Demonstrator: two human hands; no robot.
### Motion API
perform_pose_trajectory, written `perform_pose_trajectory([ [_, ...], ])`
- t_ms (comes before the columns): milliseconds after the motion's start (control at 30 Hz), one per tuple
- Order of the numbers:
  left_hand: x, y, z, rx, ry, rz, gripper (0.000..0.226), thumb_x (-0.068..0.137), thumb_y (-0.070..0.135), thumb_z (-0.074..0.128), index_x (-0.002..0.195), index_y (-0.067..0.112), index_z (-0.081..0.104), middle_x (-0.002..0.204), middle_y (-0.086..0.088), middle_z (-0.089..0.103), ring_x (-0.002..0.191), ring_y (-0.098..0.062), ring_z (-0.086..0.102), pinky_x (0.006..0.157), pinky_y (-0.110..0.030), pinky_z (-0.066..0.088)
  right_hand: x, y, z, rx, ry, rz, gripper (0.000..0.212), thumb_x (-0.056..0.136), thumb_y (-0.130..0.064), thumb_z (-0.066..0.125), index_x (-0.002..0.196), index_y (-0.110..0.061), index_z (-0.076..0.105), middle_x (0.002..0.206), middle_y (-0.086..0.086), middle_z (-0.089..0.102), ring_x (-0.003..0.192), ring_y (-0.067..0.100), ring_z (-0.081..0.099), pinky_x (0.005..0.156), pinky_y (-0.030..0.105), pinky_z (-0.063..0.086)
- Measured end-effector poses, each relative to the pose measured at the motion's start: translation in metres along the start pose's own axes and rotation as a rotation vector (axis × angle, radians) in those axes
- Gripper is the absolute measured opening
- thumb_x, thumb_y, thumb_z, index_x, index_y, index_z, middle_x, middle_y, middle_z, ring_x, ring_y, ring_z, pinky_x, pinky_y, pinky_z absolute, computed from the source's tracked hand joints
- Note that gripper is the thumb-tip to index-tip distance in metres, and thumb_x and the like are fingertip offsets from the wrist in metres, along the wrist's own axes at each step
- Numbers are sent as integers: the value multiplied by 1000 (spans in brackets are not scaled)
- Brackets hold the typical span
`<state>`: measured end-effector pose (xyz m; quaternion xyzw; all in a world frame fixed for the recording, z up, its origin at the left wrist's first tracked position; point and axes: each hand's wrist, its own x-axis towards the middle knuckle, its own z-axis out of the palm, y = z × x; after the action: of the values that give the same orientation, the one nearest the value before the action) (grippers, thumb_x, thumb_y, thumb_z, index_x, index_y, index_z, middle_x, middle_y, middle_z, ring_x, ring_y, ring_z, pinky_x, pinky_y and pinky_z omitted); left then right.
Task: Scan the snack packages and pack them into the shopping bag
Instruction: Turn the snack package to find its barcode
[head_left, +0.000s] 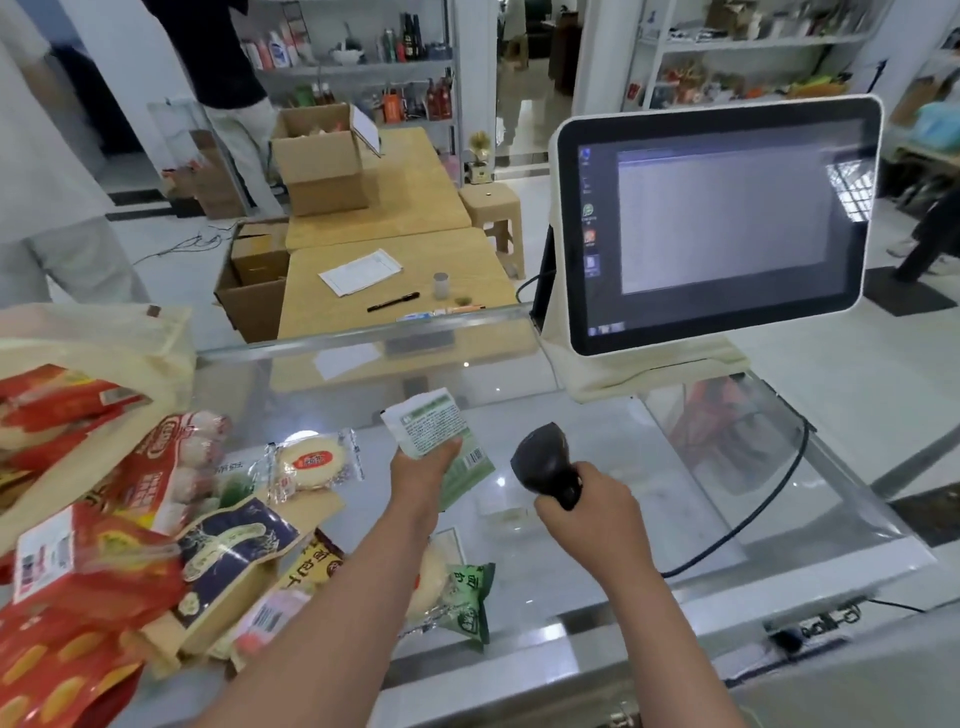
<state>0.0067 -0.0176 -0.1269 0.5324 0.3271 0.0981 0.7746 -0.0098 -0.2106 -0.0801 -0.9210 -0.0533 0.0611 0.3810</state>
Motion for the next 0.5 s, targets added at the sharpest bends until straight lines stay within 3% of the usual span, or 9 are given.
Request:
perform_pose_trajectory([
  [133, 6, -4, -5, -14, -4, -12, 23, 84, 11, 72, 105, 18, 65, 108, -9, 70, 98, -29, 67, 81, -42, 56, -7, -9, -19, 198, -67, 82, 10, 80, -25, 61, 79, -15, 58, 68, -1, 58, 62, 15, 53, 54, 29, 47],
  [267, 6, -5, -5, -10, -21, -7, 26, 86, 13, 71, 110, 18, 64, 104, -3, 70, 92, -21, 68, 69, -30, 55, -10, -16, -26, 273, -158, 135, 11, 84, -18, 57, 79, -8, 58, 63, 3, 52, 56, 17, 48, 43, 22, 42],
  [500, 8, -9, -8, -9, -64, 10, 27, 86, 13, 71, 111, 21, 64, 111, -4, 70, 100, -24, 67, 86, -41, 55, -16, -21, -21, 289, -195, 127, 10, 85, -16, 56, 76, -11, 55, 60, 1, 49, 53, 16, 44, 39, 19, 36],
])
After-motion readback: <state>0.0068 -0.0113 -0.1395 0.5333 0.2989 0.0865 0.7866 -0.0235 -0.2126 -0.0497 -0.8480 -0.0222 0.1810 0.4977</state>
